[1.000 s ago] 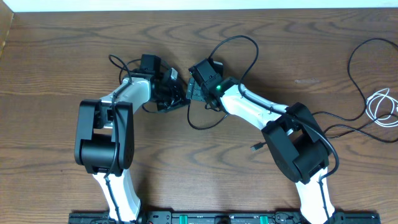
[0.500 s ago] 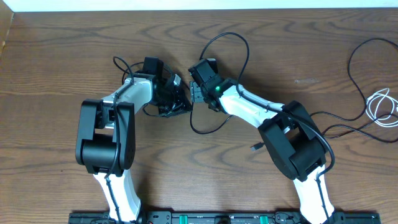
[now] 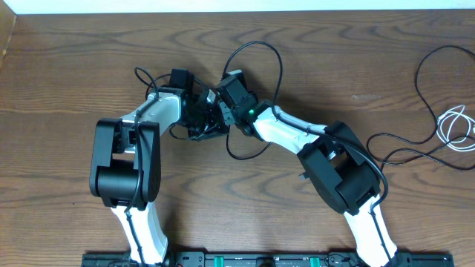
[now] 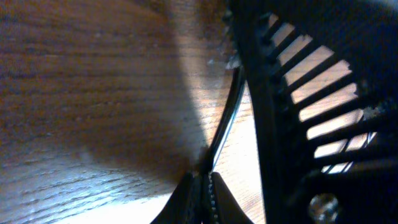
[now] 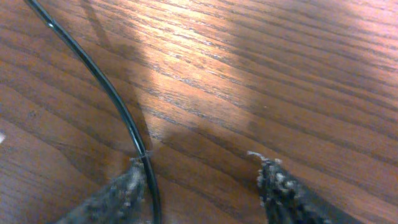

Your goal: Untangle cables

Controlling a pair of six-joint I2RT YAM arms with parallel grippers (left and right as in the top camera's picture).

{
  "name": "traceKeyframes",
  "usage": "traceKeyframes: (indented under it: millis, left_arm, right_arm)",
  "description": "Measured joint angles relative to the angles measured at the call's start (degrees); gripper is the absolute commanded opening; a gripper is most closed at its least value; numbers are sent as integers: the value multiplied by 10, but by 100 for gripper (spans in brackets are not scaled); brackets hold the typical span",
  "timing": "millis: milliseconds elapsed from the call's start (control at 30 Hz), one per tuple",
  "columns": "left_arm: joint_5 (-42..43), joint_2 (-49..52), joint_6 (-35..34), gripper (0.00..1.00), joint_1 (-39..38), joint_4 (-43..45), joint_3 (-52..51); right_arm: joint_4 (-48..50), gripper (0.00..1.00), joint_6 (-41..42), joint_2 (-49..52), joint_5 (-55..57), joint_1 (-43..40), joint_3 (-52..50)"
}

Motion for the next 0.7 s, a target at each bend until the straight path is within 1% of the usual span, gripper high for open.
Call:
traceKeyframes:
  millis: [33, 100, 267, 333, 367, 433, 467, 500, 533, 600, 667, 700]
  left_arm:
    - [0, 0, 1, 7, 2, -3, 0]
    - [0, 0, 2, 7, 8, -9, 0]
    - [0, 0, 2, 8, 28, -13, 0]
    - [1, 0, 2, 9, 35, -14, 0]
    - [1, 0, 2, 10, 39, -14, 0]
    - [2, 0, 4, 17, 44, -14, 0]
    - [5, 0, 5, 17, 46, -14, 0]
    - [7, 0, 4, 21, 47, -14, 0]
    - [8, -1, 5, 22, 48, -14, 0]
    - [11, -2, 5, 26, 48, -14, 0]
    - [10, -3, 4, 31, 48, -14, 0]
    - [8, -4, 5, 32, 48, -13, 1]
  right_arm:
    - [0, 41, -3, 0, 0, 0, 0]
    - [0, 36, -5, 1, -1, 0, 0]
    - [0, 35, -4, 1, -1, 0, 1]
    - [0, 32, -4, 1, 0, 0, 1]
    - [0, 29, -4, 1, 0, 0, 1]
    - [0, 22, -5, 1, -1, 0, 1]
    - [-1, 18, -5, 1, -1, 0, 1]
    - [-2, 15, -5, 1, -2, 0, 1]
    - [-4, 13, -4, 1, -2, 0, 2]
    - [-7, 7, -4, 1, -3, 0, 2]
    - [-13, 5, -3, 1, -3, 0, 4]
    - [-16, 6, -3, 1, -4, 0, 5]
